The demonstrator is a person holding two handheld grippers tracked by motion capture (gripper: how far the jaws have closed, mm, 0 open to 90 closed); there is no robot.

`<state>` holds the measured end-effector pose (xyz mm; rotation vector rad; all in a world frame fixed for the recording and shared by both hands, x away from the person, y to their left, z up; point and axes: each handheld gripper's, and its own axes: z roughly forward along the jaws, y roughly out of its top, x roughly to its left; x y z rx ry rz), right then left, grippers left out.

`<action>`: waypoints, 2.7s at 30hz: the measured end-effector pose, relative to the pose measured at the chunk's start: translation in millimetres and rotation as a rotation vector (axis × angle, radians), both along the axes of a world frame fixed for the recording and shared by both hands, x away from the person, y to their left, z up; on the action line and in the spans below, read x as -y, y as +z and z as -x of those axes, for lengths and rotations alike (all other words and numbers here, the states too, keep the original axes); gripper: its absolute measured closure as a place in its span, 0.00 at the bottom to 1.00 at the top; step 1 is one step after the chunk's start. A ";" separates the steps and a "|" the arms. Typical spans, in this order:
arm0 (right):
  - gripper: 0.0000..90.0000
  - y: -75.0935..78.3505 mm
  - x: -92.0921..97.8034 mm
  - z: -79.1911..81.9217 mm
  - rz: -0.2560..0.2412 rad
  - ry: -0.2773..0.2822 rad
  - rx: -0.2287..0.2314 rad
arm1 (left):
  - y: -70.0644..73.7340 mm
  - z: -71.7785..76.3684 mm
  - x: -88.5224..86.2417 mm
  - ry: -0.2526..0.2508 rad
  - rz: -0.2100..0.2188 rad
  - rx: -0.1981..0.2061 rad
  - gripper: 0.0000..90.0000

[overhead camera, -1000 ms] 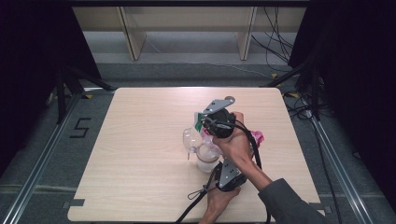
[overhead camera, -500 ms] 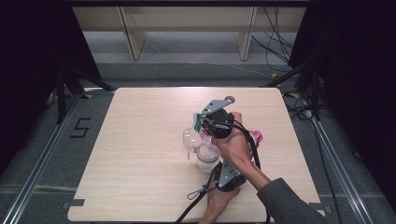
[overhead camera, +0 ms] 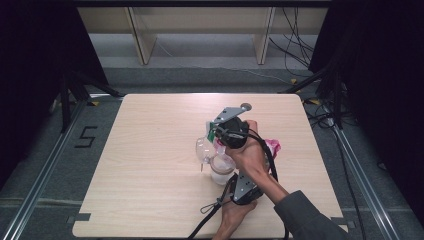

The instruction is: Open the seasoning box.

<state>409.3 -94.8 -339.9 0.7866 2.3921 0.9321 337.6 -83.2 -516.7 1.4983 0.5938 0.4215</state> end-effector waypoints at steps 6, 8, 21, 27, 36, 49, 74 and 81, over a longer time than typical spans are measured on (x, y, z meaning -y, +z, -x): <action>1.00 -0.1 0.3 -0.5 -0.002 -0.001 -0.001 | 0.2 -0.1 -0.2 0.000 -0.003 0.000 0.83; 1.00 -0.5 -0.3 -0.7 0.026 0.007 0.005 | -0.1 0.5 0.9 0.001 -0.004 0.000 0.83; 1.00 -1.1 -0.8 -1.9 0.026 -0.002 0.011 | 0.7 0.2 -0.7 -0.009 -0.011 -0.004 0.83; 1.00 -0.8 0.0 -1.8 0.014 0.003 0.007 | 0.1 0.2 0.5 -0.001 -0.010 0.000 0.83; 1.00 -0.9 -0.4 -1.6 0.029 -0.005 0.009 | 0.7 0.9 0.9 -0.003 -0.004 0.000 0.83; 1.00 -0.6 -2.0 -2.2 0.047 -0.007 -0.002 | 2.3 2.1 1.9 -0.009 -0.007 0.003 0.83; 1.00 4.2 -7.3 -3.0 0.075 0.004 0.013 | 6.4 0.1 5.1 -0.004 0.011 0.012 0.83; 1.00 5.6 -5.4 -1.1 0.074 -0.008 0.006 | 7.6 0.6 6.9 -0.008 -0.006 0.025 0.83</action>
